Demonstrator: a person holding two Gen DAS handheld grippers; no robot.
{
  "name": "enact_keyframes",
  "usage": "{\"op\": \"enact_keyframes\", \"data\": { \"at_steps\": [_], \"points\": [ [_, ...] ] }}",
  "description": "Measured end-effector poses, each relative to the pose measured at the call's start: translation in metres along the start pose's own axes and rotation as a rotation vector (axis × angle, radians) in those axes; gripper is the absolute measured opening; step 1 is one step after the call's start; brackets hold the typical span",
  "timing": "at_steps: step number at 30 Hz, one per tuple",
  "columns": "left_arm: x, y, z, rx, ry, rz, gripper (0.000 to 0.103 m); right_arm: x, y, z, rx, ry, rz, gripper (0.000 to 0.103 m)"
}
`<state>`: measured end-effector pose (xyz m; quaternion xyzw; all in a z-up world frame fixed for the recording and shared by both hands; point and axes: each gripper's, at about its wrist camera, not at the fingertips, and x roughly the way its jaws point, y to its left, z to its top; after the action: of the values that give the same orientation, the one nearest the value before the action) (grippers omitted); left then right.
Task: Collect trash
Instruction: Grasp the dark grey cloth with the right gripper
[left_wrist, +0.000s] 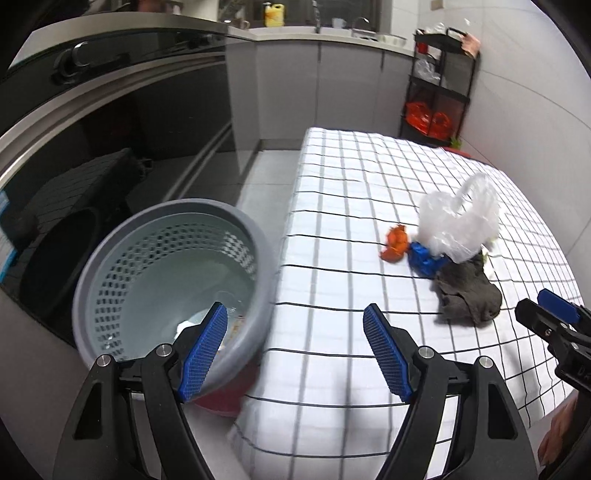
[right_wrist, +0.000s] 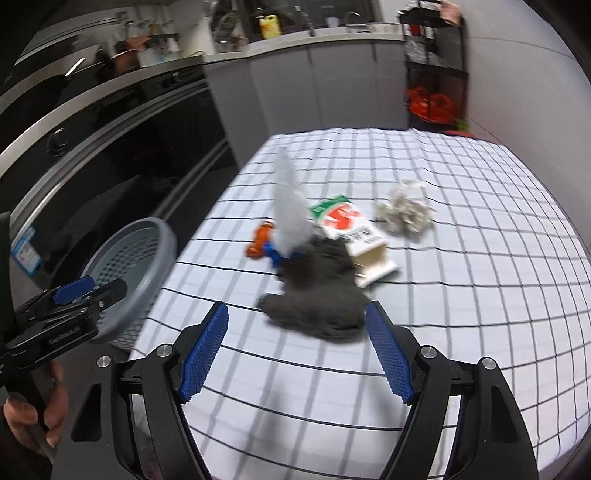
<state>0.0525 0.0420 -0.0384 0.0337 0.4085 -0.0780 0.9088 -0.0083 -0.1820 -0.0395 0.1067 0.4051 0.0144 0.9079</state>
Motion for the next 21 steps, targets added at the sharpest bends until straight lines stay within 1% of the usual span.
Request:
{"op": "enact_keyframes", "data": {
  "at_steps": [4, 7, 15, 21],
  "points": [
    [0.008, -0.014, 0.000, 0.024, 0.010, -0.021, 0.074, 0.009, -0.015, -0.004, 0.033, 0.026, -0.013, 0.074],
    [0.012, -0.021, -0.001, 0.036, 0.020, -0.025, 0.074, 0.018, -0.017, -0.006, 0.033, 0.041, -0.012, 0.074],
    [0.028, -0.022, -0.002, 0.034, 0.057, -0.019, 0.075, 0.051, -0.011, -0.005, 0.009, 0.089, 0.005, 0.074],
    [0.036, -0.024, -0.002, 0.036, 0.075, -0.016, 0.075, 0.070, -0.004, 0.001, -0.016, 0.098, -0.022, 0.074]
  ]
}}
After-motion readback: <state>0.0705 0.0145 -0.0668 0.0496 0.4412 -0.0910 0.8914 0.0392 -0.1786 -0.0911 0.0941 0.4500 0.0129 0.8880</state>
